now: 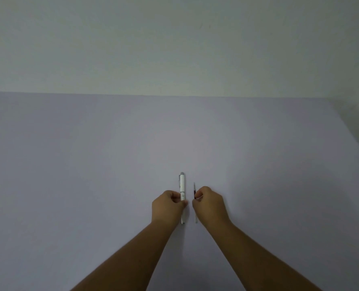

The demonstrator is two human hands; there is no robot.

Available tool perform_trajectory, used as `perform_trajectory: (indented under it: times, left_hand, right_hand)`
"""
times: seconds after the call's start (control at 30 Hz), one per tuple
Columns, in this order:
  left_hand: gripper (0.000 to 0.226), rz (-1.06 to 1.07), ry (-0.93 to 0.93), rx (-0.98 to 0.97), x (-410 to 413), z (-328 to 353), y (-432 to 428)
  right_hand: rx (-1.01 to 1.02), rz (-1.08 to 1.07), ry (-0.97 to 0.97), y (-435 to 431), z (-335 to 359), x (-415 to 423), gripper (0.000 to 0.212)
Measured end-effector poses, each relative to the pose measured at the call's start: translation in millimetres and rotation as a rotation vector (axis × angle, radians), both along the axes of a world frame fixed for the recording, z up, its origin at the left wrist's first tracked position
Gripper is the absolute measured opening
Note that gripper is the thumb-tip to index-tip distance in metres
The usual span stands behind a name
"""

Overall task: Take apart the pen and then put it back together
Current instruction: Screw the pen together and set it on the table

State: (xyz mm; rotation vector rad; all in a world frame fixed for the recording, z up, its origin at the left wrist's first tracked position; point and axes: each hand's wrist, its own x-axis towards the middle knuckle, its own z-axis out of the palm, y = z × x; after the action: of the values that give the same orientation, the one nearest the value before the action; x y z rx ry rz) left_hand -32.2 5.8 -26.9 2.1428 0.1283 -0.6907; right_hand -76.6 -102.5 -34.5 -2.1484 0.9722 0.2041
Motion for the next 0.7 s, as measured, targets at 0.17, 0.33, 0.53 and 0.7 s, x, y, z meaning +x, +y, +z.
perform_trajectory:
  times: [0.17,0.33,0.53,0.7]
  left_hand:
    - [0.017,-0.020,-0.018,0.020,-1.6,-2.0,0.9]
    - [0.014,-0.036,-0.024,0.029,-1.0,-3.0,0.5]
    - [0.015,-0.033,-0.024,0.028,-1.7,-2.7,0.4]
    - [0.020,-0.035,-0.032,0.034,-1.2,-2.4,2.0]
  right_hand:
    - [0.015,0.010,-0.031,2.3,-1.2,-0.2,0.014]
    - [0.029,0.015,-0.040,5.2,-2.7,-0.6,0.012]
    - [0.042,0.013,-0.044,6.7,-3.9,-0.6,0.011]
    - [0.035,0.016,-0.058,7.5,-4.3,-1.9,0.012]
